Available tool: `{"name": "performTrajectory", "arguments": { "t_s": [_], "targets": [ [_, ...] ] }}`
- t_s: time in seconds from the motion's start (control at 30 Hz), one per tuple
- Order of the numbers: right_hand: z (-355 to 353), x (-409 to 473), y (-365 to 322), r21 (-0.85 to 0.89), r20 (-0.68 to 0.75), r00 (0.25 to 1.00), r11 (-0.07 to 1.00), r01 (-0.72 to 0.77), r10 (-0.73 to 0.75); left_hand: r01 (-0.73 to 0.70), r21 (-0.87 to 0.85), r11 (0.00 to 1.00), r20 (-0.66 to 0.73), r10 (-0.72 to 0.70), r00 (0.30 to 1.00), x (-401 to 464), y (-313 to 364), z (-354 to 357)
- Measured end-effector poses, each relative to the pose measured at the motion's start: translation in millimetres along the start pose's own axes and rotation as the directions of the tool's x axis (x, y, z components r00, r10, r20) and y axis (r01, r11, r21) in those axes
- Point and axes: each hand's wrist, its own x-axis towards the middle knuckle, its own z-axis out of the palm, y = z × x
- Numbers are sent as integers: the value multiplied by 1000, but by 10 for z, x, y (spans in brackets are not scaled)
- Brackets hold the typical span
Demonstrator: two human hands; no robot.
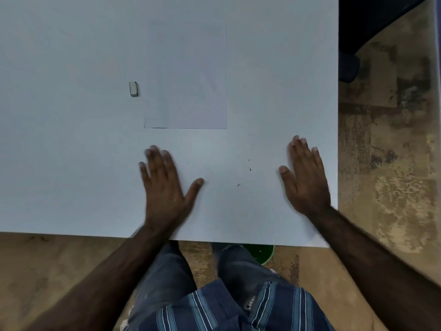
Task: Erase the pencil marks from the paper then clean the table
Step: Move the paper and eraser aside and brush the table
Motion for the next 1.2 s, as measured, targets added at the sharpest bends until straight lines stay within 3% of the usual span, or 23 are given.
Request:
{"name": "performTrajectory", "arguments": {
  "t_s": [0.2, 0.33, 0.5, 0.73, 0.9, 1.0, 1.2],
  "targets": [
    [23, 9, -4, -5, -16, 1000, 1000, 2, -2, -290, -76, 954, 132, 298, 946, -81, 781, 128],
    [31, 10, -10, -10, -24, 1000, 1000, 6, -6, -510, -166, 844, 122, 531, 839, -7, 976, 184],
    [32, 2, -11, -35, -46, 999, 999, 14, -16, -419, -115, 901, 87, 429, 899, 396, 928, 212],
    [21, 8, -4, -43, -35, 999, 999, 10, -11, -614, -104, 782, 147, 623, 768, 272, 1338, 342],
    [14, 10, 8, -40, -35, 999, 999, 7, -9, -599, -184, 779, -14, 608, 794, 824, 1316, 274],
    [18, 15, 14, -44, -20, 1000, 999, -11, 10, -563, -137, 815, 43, 573, 819, 1315, 1273, 209],
    [8, 15, 21, -29, -34, 999, 1000, 1, -2, -720, -35, 694, 157, 715, 681, 1225, 1327, 300]
  ]
}}
